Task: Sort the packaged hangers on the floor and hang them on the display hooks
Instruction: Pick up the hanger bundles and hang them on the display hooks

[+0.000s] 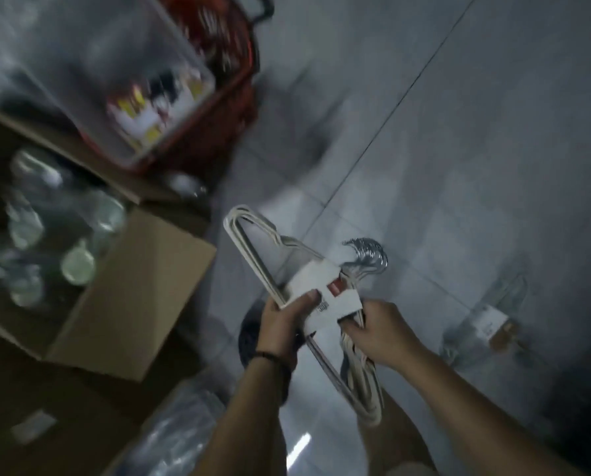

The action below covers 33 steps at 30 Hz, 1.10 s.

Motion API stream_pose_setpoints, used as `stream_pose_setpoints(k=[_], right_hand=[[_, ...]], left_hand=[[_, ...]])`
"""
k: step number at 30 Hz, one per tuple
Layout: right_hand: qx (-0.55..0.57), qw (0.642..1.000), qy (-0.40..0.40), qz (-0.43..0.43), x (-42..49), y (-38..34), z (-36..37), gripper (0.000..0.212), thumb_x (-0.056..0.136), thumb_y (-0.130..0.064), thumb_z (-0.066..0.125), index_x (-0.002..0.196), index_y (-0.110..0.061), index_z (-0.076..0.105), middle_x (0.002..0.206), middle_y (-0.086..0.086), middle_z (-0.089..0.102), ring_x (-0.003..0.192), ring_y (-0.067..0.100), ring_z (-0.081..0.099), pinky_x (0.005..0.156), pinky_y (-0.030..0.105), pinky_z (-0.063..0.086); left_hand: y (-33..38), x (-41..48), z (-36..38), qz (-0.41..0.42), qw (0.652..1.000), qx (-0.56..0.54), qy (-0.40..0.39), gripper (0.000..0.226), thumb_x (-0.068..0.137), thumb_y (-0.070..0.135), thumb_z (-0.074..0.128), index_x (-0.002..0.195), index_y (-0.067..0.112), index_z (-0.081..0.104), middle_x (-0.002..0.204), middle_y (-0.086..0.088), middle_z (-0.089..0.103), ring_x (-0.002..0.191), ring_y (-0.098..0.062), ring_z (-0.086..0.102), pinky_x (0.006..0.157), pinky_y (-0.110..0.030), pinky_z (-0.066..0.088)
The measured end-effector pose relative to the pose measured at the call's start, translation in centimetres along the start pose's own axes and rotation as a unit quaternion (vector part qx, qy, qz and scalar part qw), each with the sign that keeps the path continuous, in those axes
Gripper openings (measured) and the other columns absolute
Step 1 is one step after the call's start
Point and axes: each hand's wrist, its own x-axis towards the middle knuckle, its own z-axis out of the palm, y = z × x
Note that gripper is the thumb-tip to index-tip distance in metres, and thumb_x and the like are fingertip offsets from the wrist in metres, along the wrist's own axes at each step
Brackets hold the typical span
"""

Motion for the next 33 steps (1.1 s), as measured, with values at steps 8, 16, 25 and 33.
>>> stream_pose_setpoints(k=[8,16,25,33], right_hand=[[-0.12,0.989,0.091,0.006,-19.6,-13.9,-21.1,0.037,0.09,-0.049,0.061,0.078,-0.014,0.065,0.079,0.003,0.07,0.075,0.022,0.066,0.068,0.033,0.054],[-0.019,0.906,0.417,-0.066,-33.7,-20.6,-27.9,0.049,0.095,-0.046,0.069,0.138,-0.03,0.052,0.132,0.0,0.06,0.111,0.019,0.062,0.084,0.03,0.05],[0.07,0.75,0.643,0.135,-48.4,-15.8,-23.1,0.037,0.103,-0.048,0.054,0.138,-0.034,0.059,0.115,0.008,0.076,0.103,0.032,0.071,0.087,0.038,0.057],[0.108,0.625,0.71,0.305,-63.0,-9.8,-13.1,0.027,0.109,-0.029,0.049,0.126,-0.014,0.063,0.107,0.019,0.073,0.094,0.043,0.067,0.078,0.042,0.051]], left_hand=[[12.6,-21.7,11.5,0.12,0.982,0.114,-0.091,0.048,0.081,0.001,0.083,0.122,-0.008,0.059,0.11,-0.027,0.074,0.101,-0.038,0.075,0.085,-0.04,0.06],[17.6,-36.5,20.4,0.229,0.872,0.287,-0.323,0.054,0.083,0.041,0.078,0.126,0.01,0.068,0.117,-0.01,0.076,0.111,-0.029,0.072,0.095,-0.045,0.058],[10.2,-45.3,25.3,0.248,0.695,0.456,-0.497,0.029,0.09,0.038,0.076,0.112,0.02,0.071,0.102,0.006,0.079,0.093,-0.009,0.075,0.072,-0.021,0.057],[-2.1,-55.7,26.0,0.289,0.532,0.531,-0.593,0.03,0.098,0.05,0.057,0.105,0.022,0.068,0.088,0.001,0.075,0.082,-0.007,0.071,0.073,-0.023,0.055]])
